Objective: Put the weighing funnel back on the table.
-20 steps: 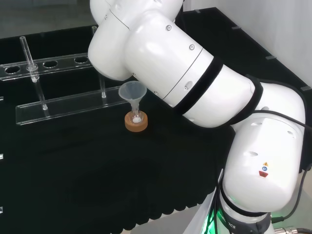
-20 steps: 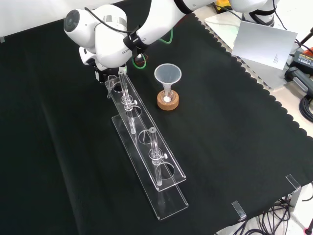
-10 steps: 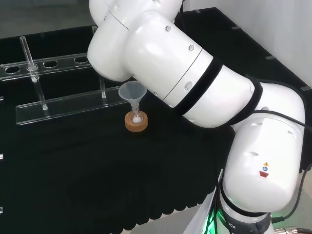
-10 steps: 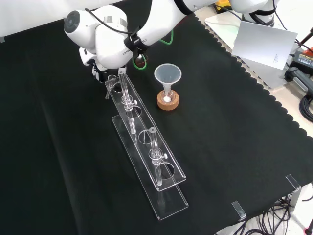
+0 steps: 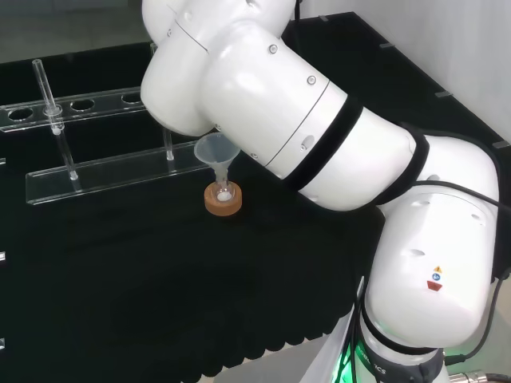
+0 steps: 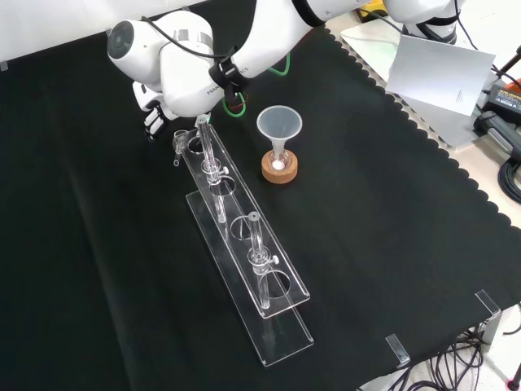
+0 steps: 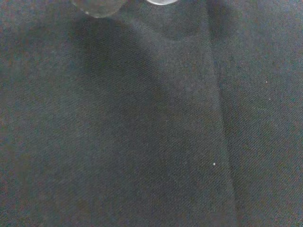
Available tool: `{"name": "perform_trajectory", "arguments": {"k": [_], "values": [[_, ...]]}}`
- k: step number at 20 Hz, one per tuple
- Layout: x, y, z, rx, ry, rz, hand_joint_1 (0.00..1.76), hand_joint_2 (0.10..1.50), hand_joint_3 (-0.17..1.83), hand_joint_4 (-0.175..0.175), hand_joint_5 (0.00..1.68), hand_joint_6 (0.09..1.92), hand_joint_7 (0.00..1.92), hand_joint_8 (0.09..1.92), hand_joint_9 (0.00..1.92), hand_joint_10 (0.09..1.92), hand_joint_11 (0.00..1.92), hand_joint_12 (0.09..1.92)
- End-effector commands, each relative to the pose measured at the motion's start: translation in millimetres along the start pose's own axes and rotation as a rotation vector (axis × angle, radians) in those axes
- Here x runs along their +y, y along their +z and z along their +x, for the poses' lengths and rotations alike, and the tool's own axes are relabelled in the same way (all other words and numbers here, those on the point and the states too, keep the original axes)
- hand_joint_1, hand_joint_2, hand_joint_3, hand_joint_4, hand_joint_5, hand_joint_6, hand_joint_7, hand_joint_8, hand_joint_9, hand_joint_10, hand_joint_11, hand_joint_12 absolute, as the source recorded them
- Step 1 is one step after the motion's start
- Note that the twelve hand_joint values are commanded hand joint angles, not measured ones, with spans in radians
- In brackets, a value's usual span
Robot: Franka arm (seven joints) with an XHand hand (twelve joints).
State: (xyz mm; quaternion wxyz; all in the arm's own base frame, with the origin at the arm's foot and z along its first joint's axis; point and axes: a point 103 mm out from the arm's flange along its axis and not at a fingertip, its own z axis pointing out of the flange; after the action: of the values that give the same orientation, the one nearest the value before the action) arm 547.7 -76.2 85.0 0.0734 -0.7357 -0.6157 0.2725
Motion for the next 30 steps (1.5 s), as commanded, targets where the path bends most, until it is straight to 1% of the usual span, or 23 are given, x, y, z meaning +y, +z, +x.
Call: {"name": "perform_trajectory", "arguments": {"k": [1, 4, 7, 13, 16, 23, 30], "values": [[-12, -7, -4, 0.000, -0.012, -0.014, 0.85, 0.96, -0.12, -0.035, 0.33, 0.37, 0.21, 0.74, 0.76, 0.09, 0.38, 1.28], [-23, -20, -11, 0.027, -0.012, -0.030, 0.82, 0.95, -0.14, -0.039, 0.32, 0.33, 0.18, 0.73, 0.72, 0.09, 0.34, 1.29], [-40, -38, -18, 0.046, -0.011, -0.065, 0.79, 0.96, -0.17, -0.042, 0.32, 0.28, 0.16, 0.73, 0.70, 0.09, 0.32, 1.30], [-84, -71, -24, 0.070, -0.003, -0.116, 0.75, 0.95, -0.17, -0.043, 0.32, 0.25, 0.15, 0.73, 0.69, 0.09, 0.30, 1.30], [-108, -83, -22, 0.087, 0.000, -0.132, 0.74, 0.95, -0.17, -0.043, 0.32, 0.24, 0.16, 0.73, 0.70, 0.09, 0.30, 1.31], [-166, -98, -14, 0.125, -0.009, -0.152, 0.68, 0.97, -0.17, -0.044, 0.36, 0.20, 0.23, 0.73, 0.74, 0.09, 0.32, 1.31], [-217, -104, -12, 0.144, -0.009, -0.135, 0.64, 0.98, -0.17, -0.046, 0.34, 0.18, 0.22, 0.71, 0.72, 0.09, 0.32, 1.32]]}}
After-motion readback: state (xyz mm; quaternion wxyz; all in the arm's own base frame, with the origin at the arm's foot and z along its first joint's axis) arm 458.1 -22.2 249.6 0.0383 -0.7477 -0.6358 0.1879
